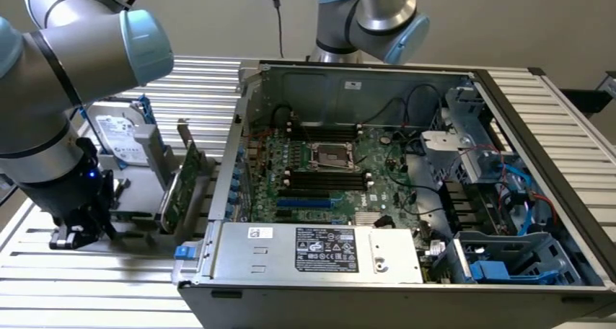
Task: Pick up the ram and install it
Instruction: 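Pick up the ram and move it above insertion slot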
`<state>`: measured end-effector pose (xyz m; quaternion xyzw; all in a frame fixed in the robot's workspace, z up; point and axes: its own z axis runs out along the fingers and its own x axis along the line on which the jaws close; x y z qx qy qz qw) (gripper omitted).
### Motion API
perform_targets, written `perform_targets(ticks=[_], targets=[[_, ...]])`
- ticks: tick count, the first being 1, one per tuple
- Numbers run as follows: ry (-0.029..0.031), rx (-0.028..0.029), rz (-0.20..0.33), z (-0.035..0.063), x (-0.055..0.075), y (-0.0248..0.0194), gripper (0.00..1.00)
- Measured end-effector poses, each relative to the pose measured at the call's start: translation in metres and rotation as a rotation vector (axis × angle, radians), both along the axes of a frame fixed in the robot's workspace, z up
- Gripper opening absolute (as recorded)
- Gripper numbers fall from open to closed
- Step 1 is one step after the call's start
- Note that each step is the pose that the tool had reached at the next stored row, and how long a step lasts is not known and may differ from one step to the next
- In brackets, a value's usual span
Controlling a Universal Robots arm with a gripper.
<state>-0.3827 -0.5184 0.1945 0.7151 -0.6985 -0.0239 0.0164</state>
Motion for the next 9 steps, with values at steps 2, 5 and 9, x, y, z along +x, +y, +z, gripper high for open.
perform_targets(ticks=[2, 5, 9], targets=[[0.0006, 0.0001, 0.000, 0.0000, 0.000, 0.0000, 0.14], [0.0005, 0.0004, 0.000, 0.0021, 0.000, 0.0000, 0.14], [0.0005, 0.0004, 0.000, 0.0138, 0.000, 0.0000, 0.14]])
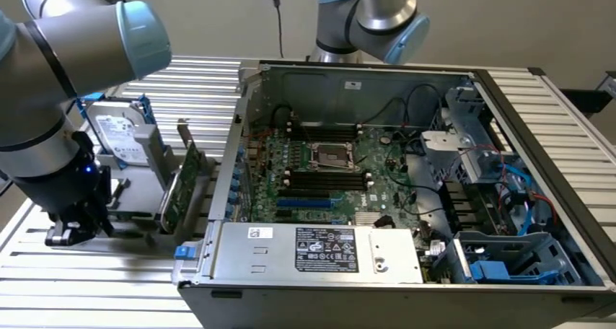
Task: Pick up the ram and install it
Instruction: 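Pick up the ram and move it above insertion slot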
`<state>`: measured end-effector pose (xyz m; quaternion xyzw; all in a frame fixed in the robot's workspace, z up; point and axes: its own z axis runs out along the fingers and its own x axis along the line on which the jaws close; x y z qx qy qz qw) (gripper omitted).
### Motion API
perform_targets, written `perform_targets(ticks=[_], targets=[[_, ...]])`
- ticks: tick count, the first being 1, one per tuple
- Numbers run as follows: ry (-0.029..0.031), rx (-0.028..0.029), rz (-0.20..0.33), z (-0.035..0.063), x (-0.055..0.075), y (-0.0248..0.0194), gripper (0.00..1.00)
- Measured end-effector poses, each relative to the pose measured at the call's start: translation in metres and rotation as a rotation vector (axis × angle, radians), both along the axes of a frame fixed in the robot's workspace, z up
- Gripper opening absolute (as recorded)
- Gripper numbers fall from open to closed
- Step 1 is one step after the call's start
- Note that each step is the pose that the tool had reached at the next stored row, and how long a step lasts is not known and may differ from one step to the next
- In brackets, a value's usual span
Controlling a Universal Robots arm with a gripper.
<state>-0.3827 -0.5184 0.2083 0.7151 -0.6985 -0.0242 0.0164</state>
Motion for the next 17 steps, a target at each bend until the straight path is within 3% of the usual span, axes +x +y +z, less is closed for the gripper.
perform_targets(ticks=[11, 17], targets=[[0.0001, -0.0001, 0.000, 0.0498, 0.001, 0.0000, 0.14], [0.0048, 0.0000, 0.001, 0.0772, 0.012, 0.0002, 0.14]])
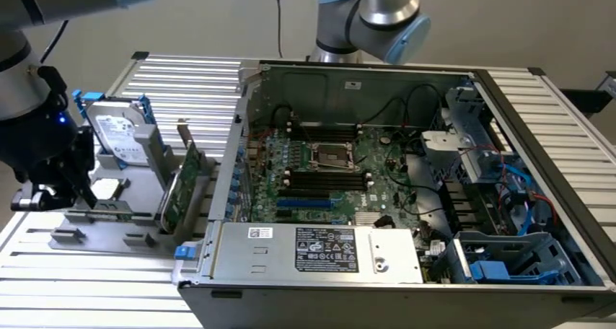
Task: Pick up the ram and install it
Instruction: 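Pick up the ram and move it above insertion slot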
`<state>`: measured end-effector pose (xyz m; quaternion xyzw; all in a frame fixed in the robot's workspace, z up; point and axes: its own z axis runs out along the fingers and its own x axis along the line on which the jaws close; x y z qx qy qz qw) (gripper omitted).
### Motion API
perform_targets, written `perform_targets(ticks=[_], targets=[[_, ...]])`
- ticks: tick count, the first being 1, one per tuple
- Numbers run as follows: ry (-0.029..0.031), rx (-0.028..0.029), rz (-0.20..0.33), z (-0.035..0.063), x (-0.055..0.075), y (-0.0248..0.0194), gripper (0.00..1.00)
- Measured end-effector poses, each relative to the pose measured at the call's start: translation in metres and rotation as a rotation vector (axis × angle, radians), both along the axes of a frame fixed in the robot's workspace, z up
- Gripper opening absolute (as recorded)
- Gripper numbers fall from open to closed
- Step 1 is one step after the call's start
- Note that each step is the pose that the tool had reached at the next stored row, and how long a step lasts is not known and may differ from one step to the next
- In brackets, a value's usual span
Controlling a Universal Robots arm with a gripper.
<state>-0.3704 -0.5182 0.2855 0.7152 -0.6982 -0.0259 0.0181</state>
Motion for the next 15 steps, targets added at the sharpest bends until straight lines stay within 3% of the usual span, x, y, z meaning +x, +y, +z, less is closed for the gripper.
perform_targets(ticks=[15], targets=[[0.0256, 0.0000, 0.005, 0.0680, 0.057, 0.0000, 0.14]])
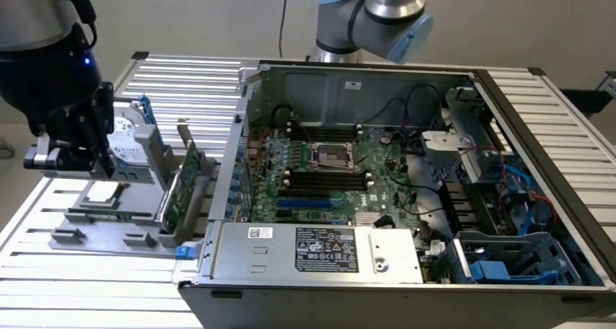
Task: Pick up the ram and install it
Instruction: 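Pick up the ram and move it above insertion slot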
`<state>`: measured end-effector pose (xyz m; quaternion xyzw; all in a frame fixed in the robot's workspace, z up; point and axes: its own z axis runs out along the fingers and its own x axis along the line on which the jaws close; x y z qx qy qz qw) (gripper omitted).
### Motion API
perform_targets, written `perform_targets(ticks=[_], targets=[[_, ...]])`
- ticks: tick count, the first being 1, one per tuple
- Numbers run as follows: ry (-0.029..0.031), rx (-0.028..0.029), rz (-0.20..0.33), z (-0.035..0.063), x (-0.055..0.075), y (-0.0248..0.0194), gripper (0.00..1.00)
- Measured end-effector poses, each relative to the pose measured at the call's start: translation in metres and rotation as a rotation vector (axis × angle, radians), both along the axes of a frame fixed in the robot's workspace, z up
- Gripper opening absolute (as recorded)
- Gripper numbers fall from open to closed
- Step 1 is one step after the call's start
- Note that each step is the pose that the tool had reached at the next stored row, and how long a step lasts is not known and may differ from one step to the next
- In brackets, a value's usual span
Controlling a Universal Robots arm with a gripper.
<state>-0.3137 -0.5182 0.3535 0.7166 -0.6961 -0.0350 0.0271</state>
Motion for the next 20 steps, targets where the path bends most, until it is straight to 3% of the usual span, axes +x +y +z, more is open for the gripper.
perform_targets(ticks=[10, 20], targets=[[0.0215, 0.0001, 0.006, 0.0390, 0.044, 0.0000, 0.14], [0.0278, -0.0001, 0.018, 0.0574, 0.085, 0.0000, 0.14]])
